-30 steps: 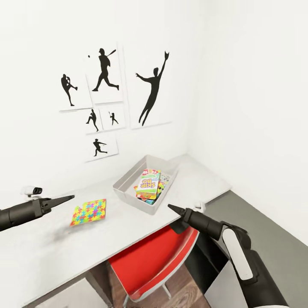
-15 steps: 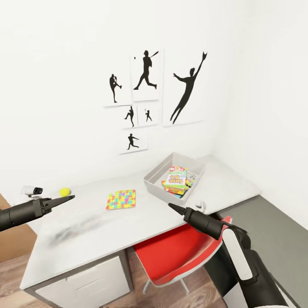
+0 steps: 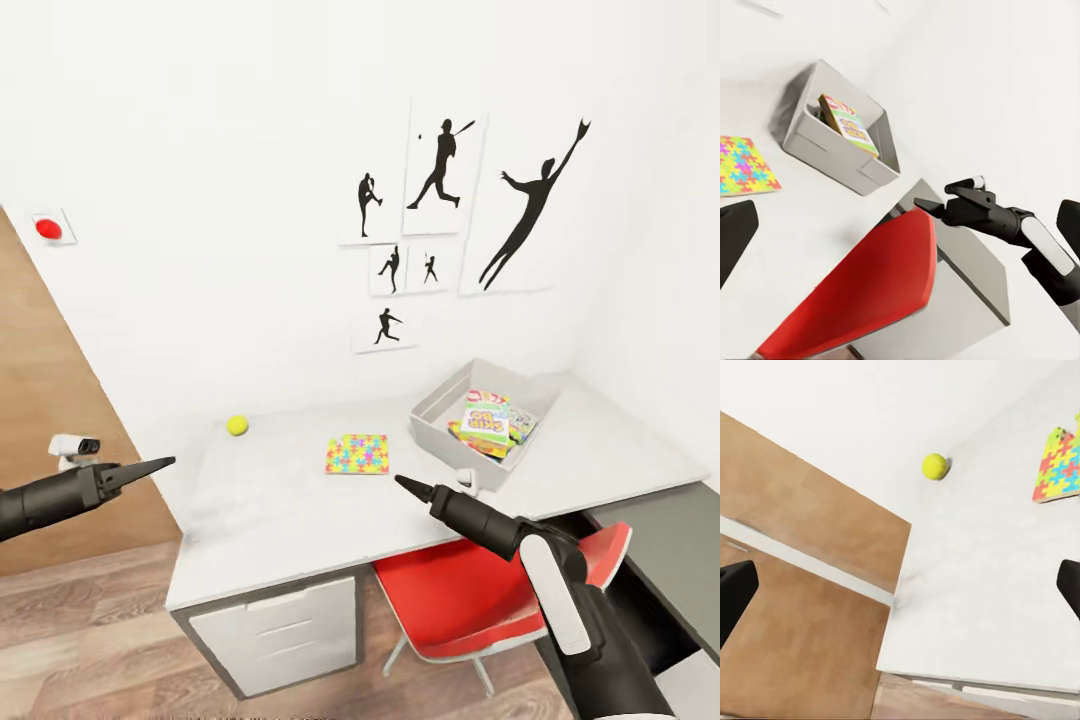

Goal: Put all the toys in the child's room - the three board games (two on the bed and one on the table), the two jigsaw puzzles on the table, and the tennis ball on the table - inside the toy box on the table in the child's room.

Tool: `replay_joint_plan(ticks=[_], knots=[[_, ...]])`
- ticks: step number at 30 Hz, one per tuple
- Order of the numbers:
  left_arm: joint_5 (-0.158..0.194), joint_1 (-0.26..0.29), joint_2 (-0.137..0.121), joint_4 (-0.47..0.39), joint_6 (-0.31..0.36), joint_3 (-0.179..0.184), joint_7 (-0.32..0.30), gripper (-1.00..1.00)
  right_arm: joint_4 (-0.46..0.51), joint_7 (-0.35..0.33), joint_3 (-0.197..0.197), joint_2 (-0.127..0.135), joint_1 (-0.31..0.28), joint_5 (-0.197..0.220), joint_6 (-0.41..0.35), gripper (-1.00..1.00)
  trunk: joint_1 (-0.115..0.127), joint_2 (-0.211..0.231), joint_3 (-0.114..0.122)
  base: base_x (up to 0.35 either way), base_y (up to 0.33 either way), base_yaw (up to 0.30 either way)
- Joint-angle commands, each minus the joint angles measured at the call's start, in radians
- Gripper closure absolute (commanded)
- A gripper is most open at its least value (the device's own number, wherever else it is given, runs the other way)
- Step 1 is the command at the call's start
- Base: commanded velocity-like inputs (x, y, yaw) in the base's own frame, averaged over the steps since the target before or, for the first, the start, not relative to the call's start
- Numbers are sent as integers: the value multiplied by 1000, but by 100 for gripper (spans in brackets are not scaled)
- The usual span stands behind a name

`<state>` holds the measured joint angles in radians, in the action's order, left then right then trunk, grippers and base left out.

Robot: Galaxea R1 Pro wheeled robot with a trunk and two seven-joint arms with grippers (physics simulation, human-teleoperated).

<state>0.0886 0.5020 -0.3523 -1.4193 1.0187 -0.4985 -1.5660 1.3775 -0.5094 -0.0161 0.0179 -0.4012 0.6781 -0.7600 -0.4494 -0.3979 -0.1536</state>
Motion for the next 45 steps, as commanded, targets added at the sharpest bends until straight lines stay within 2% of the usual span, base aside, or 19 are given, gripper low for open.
replay_joint_plan(ticks=[1,13,27,45], knots=[[-1,1,0,0,11,0,-5,-100,1,1,-2,0,-1,3,-7,-100,-1,-2,-2,-11,67,289],[-1,1,-1,0,11,0,-5,-100,0,6,-2,0,-1,2,-7,-100,-1,-2,-6,101,71,235],[-1,0,1,0,11,0,-5,-100,0,3,-2,2,-1,3,25,-100,-1,-2,-7,115,86,16],[0,0,3,0,9,1,-5,-100,0,6,-2,2,-1,4,28,-100,-1,-2,-7,181,59,0]])
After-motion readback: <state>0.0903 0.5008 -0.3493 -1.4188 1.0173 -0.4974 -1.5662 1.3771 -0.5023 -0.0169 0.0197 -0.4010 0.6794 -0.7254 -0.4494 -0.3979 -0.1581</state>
